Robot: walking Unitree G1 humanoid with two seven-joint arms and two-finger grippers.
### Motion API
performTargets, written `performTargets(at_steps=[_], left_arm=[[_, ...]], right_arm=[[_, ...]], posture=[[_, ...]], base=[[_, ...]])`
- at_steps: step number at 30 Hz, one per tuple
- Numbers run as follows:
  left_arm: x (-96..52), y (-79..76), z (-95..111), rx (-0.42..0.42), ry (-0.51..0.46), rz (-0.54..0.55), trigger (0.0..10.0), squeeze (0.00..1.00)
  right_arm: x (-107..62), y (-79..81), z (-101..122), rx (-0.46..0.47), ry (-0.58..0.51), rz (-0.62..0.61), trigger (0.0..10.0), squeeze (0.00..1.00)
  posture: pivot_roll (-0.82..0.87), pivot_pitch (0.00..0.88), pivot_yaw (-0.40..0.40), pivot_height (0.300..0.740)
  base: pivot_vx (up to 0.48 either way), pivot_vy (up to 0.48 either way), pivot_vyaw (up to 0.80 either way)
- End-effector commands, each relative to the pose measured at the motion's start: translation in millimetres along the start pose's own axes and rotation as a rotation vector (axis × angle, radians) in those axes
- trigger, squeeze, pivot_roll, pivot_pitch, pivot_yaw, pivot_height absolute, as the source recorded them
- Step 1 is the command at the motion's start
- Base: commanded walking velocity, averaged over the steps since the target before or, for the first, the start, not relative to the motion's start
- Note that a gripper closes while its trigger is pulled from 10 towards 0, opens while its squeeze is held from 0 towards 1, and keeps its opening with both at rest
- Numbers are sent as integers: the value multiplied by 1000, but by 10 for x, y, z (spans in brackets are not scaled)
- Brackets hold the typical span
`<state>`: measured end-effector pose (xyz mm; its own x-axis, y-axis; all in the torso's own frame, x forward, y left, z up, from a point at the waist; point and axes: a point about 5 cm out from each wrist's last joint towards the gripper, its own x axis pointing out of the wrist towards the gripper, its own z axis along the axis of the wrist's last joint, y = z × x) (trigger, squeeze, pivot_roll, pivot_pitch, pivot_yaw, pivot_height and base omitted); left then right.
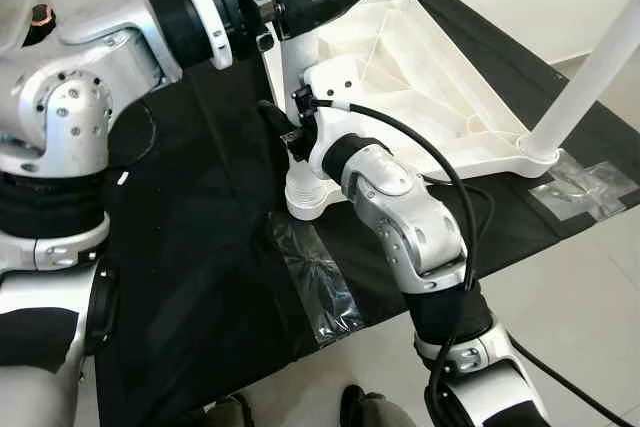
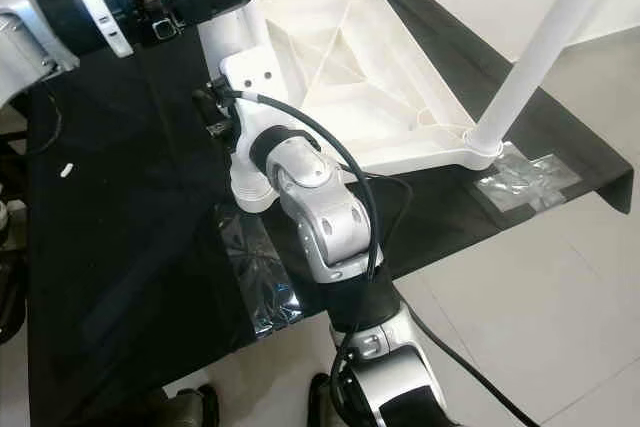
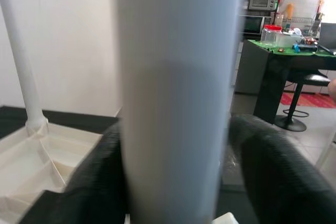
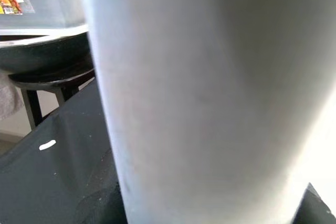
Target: Building children table
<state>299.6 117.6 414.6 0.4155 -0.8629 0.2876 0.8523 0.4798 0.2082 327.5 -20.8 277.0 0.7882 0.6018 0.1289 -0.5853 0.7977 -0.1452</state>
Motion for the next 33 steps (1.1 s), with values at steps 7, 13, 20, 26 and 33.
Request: performTargets(at_steps=[7,13,20,26,33], left_arm=[[62,-64,-33,-84,58,-90,0,0],[78,-74,-5,-86,55,-103,0,0],[113,-86,34,-85,36,-109,0,0],[140,-131,45,-88,34,-134,0,0],[177,-192,34,-87,41,-172,0,0]], right_arm=[[42,83,-110,-4,48,72,10000,0],[42,42,-39,-32,-1,108,10000,0],[15,-113,168,-65,-103,305,10000,1000],[-43,-424,344,-134,-127,528,10000,0],[-67,-679,537,-92,-154,768,10000,0]], posture=[[74,171,-3,740],[75,174,-2,740],[75,176,-6,740],[75,182,-6,740],[81,193,0,740]], base=[[0,0,0],[0,0,0],[0,0,0],[0,0,0],[0,0,0]])
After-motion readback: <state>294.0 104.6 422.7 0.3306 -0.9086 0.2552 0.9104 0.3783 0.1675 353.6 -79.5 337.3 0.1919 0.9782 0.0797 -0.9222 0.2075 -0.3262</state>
